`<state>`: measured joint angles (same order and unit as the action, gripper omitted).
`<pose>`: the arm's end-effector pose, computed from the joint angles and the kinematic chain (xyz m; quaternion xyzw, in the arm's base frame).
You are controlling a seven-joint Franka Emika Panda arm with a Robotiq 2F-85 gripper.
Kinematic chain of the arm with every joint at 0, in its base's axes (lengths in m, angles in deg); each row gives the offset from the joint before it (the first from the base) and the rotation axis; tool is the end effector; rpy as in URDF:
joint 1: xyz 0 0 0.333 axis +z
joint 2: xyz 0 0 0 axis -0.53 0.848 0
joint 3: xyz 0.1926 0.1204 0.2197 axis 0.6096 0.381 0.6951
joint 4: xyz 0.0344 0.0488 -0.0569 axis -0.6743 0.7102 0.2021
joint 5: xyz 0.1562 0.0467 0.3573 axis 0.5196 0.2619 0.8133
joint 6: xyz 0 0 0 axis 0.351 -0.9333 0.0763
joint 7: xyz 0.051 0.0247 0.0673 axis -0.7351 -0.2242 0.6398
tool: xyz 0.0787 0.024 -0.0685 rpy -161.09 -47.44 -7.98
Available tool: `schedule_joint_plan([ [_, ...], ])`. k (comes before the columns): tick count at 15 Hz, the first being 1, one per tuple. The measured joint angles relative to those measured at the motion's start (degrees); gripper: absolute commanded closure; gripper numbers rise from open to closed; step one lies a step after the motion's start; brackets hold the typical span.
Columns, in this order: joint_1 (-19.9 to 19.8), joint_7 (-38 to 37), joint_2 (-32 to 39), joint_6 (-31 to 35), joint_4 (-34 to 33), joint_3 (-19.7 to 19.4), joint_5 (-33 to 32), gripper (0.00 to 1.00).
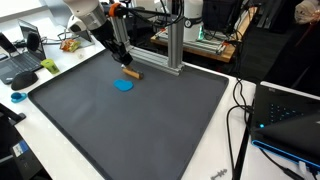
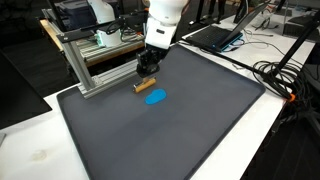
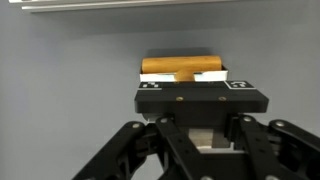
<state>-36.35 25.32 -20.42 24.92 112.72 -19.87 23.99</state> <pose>0.6128 -0.0870 0.2880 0.9878 -0.0244 -0.1508 0.0289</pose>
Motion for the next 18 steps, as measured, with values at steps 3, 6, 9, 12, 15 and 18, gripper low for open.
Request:
schedule_joint_plan([
  [3,-0.08,1.13,-0.91,1.09,0.51,-0.13,-0.04,0.78],
  [6,-0.31,2.35,-3.94,1.83,1.97,-0.27,-0.05,0.78],
  [9,-0.37,2.36,-9.16,2.30,4.70,-0.44,-0.05,0.78],
  [12,-0.41,2.13,-15.76,5.64,9.66,-0.47,0.00,0.78],
  [15,-0.38,0.98,-22.61,9.53,15.77,-0.47,0.07,0.78],
  [18,-0.30,-1.02,-28.81,11.83,21.92,-0.45,0.07,0.78],
])
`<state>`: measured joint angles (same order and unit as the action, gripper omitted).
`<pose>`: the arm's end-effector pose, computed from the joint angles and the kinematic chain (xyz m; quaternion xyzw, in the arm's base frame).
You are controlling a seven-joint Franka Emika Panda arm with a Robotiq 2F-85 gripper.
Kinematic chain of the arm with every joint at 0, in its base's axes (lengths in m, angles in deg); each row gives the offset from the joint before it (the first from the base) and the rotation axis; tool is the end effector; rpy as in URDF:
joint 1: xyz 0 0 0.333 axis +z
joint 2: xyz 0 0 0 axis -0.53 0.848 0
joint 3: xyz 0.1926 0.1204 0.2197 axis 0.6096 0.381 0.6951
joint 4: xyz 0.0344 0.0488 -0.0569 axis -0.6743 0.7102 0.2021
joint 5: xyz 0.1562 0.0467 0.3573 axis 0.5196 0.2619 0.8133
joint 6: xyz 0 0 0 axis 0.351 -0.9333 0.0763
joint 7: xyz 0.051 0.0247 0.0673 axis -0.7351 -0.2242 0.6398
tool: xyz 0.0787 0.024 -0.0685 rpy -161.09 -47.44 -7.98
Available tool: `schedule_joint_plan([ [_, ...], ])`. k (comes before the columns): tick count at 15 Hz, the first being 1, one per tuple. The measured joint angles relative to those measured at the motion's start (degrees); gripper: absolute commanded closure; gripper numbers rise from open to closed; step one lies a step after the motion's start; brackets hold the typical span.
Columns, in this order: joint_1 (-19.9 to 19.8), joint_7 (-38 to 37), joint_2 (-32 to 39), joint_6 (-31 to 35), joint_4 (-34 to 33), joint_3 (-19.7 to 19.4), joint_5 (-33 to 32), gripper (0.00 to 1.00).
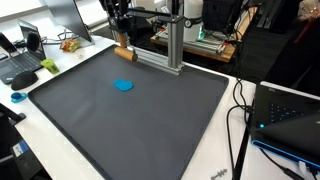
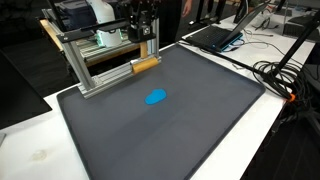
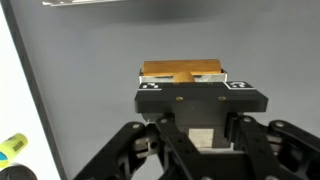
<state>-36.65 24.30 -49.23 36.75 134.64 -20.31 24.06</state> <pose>0.5219 -0.0824 0.4254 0.9987 -0.0402 0.0125 0.0276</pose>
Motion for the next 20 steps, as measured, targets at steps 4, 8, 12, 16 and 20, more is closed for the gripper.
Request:
schedule_joint_plan([
  [4,0.05,-2.07,-7.35,1.39,7.38,0.23,0.00,0.78],
  [8,0.47,-3.26,-13.74,1.61,13.58,1.38,0.00,0.78],
  [12,1.04,-6.65,-18.45,1.53,17.75,4.26,-0.18,0.78],
  [16,1.23,-10.38,-21.40,1.46,20.71,6.78,-0.36,0.78],
  [20,1.16,-11.73,-23.96,1.24,22.40,6.90,-0.92,0.78],
])
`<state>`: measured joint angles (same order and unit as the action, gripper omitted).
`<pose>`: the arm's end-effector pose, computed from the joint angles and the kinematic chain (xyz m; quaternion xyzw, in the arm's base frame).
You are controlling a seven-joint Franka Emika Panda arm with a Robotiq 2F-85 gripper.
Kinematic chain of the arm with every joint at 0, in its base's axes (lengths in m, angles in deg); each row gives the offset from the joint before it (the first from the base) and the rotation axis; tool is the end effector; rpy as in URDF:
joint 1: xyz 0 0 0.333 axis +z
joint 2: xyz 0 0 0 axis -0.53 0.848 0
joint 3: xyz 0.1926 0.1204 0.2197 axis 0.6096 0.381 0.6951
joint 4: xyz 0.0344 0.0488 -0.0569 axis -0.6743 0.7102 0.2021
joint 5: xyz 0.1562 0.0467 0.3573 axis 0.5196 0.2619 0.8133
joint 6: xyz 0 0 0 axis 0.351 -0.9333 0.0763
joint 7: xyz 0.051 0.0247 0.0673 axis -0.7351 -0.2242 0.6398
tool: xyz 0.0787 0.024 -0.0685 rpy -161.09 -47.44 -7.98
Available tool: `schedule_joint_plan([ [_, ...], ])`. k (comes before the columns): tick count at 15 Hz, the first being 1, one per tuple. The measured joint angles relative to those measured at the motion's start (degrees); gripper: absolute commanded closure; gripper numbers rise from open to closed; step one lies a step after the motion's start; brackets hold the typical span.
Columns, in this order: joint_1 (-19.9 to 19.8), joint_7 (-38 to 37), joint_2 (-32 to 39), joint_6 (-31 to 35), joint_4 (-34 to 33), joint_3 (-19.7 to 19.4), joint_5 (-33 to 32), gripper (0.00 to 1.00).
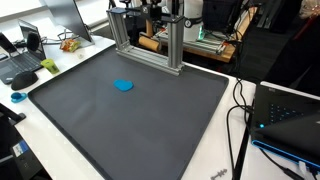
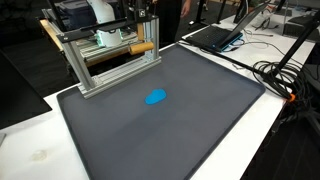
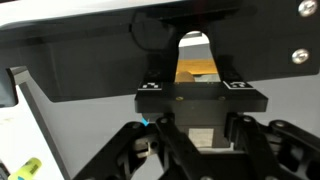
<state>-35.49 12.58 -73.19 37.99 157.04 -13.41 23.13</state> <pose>0.4010 -0.0071 0.4387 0.9957 -0.0703 0.0425 0.0438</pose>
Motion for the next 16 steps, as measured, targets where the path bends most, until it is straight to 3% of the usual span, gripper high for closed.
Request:
schedule_joint_plan([
  [12,1.45,4.19,-5.52,-5.73,3.72,-0.07,-0.22,0.78],
  [13,1.60,5.01,-5.95,-6.17,3.98,-0.14,-0.22,0.28],
  [14,1.71,5.92,-6.34,-6.37,4.25,-0.28,-0.21,0.27],
  [16,1.80,7.46,-6.71,-6.27,4.60,-0.71,-0.22,0.15],
])
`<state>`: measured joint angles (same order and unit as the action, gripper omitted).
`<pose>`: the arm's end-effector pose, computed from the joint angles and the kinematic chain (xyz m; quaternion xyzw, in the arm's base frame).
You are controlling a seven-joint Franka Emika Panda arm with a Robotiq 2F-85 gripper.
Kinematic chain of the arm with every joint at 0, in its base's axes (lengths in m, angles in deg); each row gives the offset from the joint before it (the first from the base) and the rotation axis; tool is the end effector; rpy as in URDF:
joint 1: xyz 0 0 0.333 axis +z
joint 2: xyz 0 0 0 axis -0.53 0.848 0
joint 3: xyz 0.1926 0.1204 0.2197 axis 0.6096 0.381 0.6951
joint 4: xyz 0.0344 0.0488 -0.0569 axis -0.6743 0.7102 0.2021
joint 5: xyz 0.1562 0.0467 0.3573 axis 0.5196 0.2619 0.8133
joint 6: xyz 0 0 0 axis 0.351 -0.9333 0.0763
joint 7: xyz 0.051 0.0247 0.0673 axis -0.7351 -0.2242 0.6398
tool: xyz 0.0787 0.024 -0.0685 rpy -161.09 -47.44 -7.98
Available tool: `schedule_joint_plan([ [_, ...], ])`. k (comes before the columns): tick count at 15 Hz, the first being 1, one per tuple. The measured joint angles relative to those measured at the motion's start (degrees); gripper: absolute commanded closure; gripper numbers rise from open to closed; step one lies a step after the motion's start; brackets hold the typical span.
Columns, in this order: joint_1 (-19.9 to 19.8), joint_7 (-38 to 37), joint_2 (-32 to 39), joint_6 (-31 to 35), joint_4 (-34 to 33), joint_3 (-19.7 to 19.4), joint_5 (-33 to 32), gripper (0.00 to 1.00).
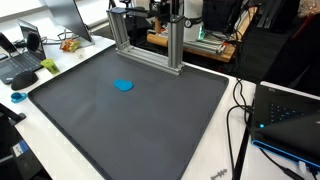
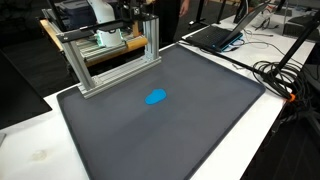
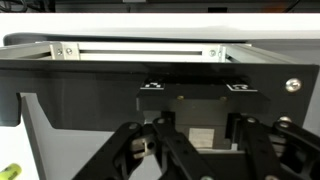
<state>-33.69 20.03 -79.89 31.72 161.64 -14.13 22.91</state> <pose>0.3607 -0.0016 0.4355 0.9988 0.0013 0.0038 0.0491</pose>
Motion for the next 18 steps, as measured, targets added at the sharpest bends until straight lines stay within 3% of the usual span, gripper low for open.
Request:
schedule_joint_plan([
  [2,-0.18,1.29,-0.18,0.05,0.33,-0.80,-0.25,0.02],
  [3,-0.30,1.71,-0.24,0.17,0.52,-1.20,-0.41,0.00],
  [18,-0.74,1.82,-2.64,0.63,0.67,-1.74,-1.30,0.00],
])
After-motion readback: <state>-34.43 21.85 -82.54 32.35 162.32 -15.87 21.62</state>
